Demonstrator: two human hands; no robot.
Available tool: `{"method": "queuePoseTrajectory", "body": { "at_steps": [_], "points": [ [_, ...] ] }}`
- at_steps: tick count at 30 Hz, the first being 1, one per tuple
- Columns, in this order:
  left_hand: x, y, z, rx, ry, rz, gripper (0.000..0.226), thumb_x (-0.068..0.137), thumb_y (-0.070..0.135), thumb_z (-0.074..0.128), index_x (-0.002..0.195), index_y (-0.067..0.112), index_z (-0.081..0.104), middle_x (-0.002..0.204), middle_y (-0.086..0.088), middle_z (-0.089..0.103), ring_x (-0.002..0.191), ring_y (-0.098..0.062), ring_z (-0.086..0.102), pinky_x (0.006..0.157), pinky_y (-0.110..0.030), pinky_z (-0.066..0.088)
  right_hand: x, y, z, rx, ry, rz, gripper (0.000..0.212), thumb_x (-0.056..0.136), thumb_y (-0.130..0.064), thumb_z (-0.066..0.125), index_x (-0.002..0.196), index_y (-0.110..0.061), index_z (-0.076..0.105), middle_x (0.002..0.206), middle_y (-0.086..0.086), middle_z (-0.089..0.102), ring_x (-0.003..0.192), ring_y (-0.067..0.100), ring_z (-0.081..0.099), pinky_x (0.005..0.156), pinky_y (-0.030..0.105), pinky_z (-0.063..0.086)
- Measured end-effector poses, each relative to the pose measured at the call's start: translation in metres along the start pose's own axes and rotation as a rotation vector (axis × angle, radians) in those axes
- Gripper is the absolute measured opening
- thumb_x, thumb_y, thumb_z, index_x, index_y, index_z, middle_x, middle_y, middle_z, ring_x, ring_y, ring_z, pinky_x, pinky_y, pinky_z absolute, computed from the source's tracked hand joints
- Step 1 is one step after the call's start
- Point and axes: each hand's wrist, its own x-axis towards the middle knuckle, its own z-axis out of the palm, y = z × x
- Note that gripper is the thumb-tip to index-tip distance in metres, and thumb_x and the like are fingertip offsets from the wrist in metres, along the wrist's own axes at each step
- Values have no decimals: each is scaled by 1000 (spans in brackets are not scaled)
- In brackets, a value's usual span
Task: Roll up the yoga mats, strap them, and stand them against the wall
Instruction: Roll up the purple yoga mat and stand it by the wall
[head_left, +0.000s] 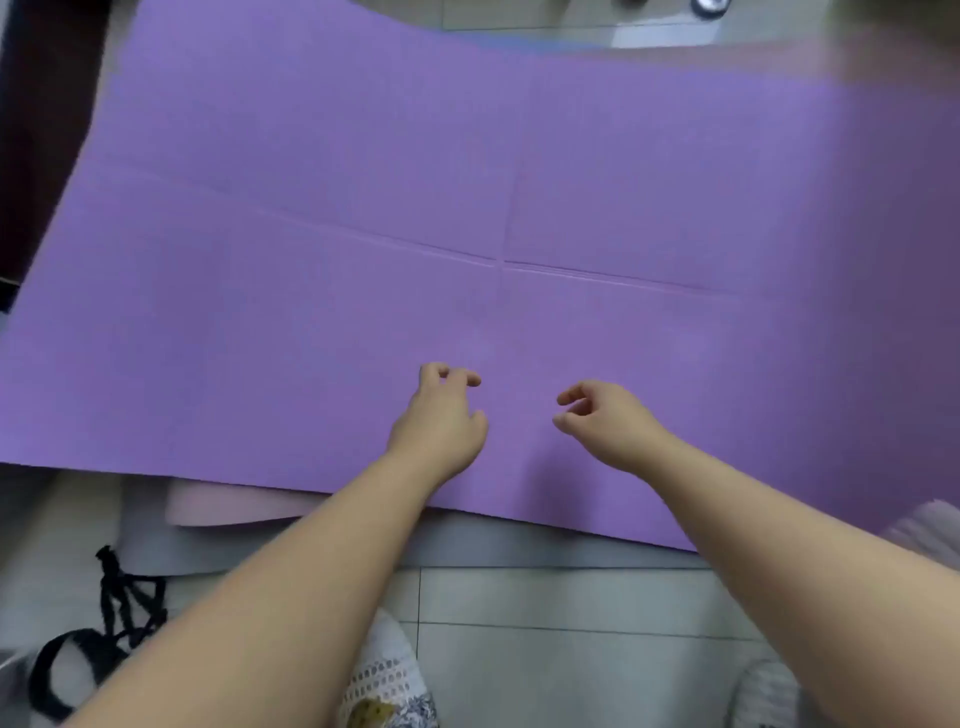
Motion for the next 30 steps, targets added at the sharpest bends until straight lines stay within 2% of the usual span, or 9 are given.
{"method": "queuePoseTrajectory", "body": {
  "at_steps": [3, 6, 11, 13, 18, 21, 24, 27, 30],
  "points": [
    [21, -15, -6, 179, -44, 48, 44, 95, 24, 48, 138, 22, 41, 145, 0, 28, 122, -23, 48, 96, -38, 43, 18, -14, 29, -103, 5, -68, 34, 94, -25, 55, 127, -19, 54, 126, 3, 56, 96, 18, 57, 74, 25, 44],
    [29, -30, -16, 200, -86, 49, 43, 95, 27, 48, 137, 22, 44, 144, -1, 42, 129, -23, 44, 105, -40, 38, 26, -34, 53, -137, -9, -129, 37, 93, -26, 55, 130, -20, 53, 133, 4, 53, 114, 19, 54, 88, 30, 45],
    [-1, -63, -63, 226, -24, 18, 38, 95, 27, 48, 133, 23, 49, 138, 0, 51, 128, -23, 45, 106, -40, 37, 10, -71, 64, -191, -17, -163, 36, 93, -25, 57, 129, -19, 54, 131, 4, 54, 105, 20, 54, 77, 26, 43],
    [-18, -81, -96, 182, 81, -10, 36, 96, 26, 47, 132, 23, 51, 136, -1, 52, 126, -23, 46, 105, -40, 37, -5, -96, 65, -224, -25, -207, 35, 94, -25, 57, 128, -19, 54, 128, 4, 56, 96, 17, 53, 74, 24, 39],
    [-64, -147, -137, -86, 468, -225, 42, 94, 20, 48, 136, 21, 47, 140, -5, 44, 128, -28, 38, 102, -40, 35, -41, -164, 80, -229, -21, -301, 33, 94, -24, 56, 126, -16, 56, 111, 1, 59, 86, 19, 57, 71, 25, 40],
    [-84, -179, -128, -483, 700, -602, 68, 90, 20, 53, 149, 18, 19, 155, -10, 11, 137, -34, 20, 108, -44, 31, -55, -196, 103, -253, -18, -356, 32, 93, -23, 57, 125, -15, 57, 107, 1, 59, 81, 17, 55, 64, 25, 40],
    [-87, -203, -124, -887, 736, -785, 85, 91, 22, 56, 152, 16, -4, 159, -12, -6, 143, -35, 11, 114, -41, 20, -65, -218, 125, -277, -44, -388, 33, 93, -25, 58, 125, -17, 55, 109, 1, 60, 86, 18, 58, 63, 24, 41],
    [-85, -218, -129, -1346, 694, -764, 89, 94, 17, 54, 152, 19, -13, 157, -10, 14, 122, -26, 38, 101, -36, 33, -72, -229, 139, -313, -66, -403, 34, 93, -26, 58, 125, -18, 55, 112, 1, 62, 95, 20, 61, 70, 25, 42],
    [-88, -230, -122, -1356, 649, -648, 84, 95, 14, 50, 151, 14, -13, 137, -11, 43, 88, -22, 44, 82, -30, 35, -73, -234, 147, -322, -63, -403, 35, 93, -25, 58, 127, -17, 54, 109, 1, 61, 95, 20, 61, 68, 24, 41]
  ]
}}
